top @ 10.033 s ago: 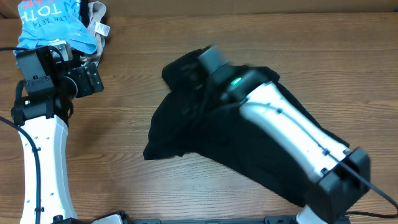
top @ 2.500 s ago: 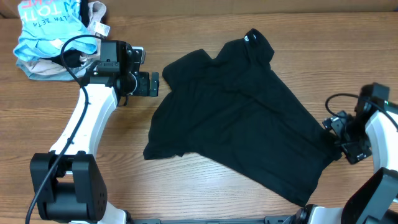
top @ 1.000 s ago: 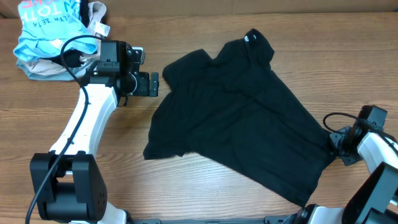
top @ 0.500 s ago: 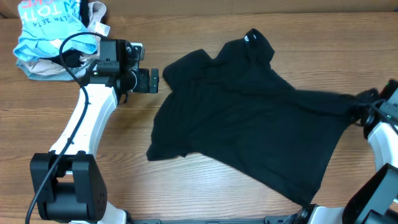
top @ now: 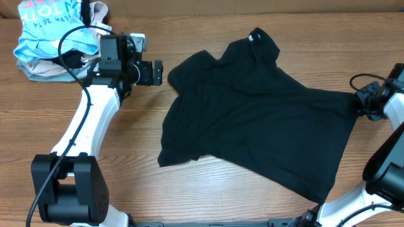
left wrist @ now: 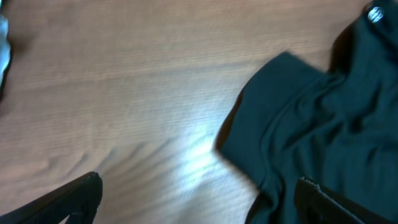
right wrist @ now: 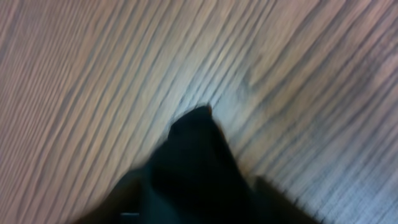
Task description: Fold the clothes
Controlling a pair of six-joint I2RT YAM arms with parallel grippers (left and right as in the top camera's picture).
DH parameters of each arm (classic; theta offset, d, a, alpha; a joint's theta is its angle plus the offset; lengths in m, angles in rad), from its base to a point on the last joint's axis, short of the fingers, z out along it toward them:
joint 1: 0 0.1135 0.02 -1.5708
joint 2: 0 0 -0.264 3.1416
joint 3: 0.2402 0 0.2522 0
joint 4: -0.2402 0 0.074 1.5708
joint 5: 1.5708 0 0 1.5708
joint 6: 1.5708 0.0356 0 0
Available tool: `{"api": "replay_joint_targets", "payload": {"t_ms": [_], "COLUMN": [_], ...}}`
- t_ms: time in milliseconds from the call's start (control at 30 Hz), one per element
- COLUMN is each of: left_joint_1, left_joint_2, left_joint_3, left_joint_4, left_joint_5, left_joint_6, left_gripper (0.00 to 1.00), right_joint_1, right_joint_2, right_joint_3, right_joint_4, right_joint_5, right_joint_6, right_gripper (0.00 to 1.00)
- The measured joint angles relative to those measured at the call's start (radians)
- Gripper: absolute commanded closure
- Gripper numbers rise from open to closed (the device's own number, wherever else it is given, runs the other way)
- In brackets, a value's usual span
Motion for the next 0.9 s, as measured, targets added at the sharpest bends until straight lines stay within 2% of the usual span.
{"api": "replay_joint_targets", "payload": {"t_ms": [33, 67, 200, 400, 600, 900], "left_joint_1": [-0.003, -0.006, -0.052, -0.227, -0.351, -0.357], "left_joint_2": [0.007, 0.018, 0.085, 0.249, 0.375, 0.427], "left_joint_3": [0.0, 0.0, 0.001, 0.064, 0.127, 0.156], "left_joint_4": [0.022, 0.044, 0.116, 0.121, 0.111, 0.049], "left_joint_5": [0.013, 0.024, 0.062, 0.032, -0.071, -0.159], "left_joint_6": [0.0, 0.0, 0.002, 0.062, 0.126, 0.149], "left_gripper": [0.0, 0.0, 0.02, 0.01, 0.0, 0.0], "right_joint_1": [-0.004, -0.008, -0.012, 0.008, 0.064, 0.155], "right_joint_2": [0.0, 0.0, -0.002, -0.009, -0.013, -0.013], "right_joint_3": [0.024, 0.047, 0.137, 0.192, 0.192, 0.192], "right_joint_4": [-0.039, -0.082, -0.253, -0.417, -0.474, -0.476], "right_joint_5": [-0.018, -0.035, -0.141, -0.24, -0.248, -0.246], "right_joint_6": [-0.014, -0.027, -0.085, -0.117, -0.129, -0.131], "right_gripper": [0.01, 0.0, 0.0, 0.0, 0.0, 0.0]}}
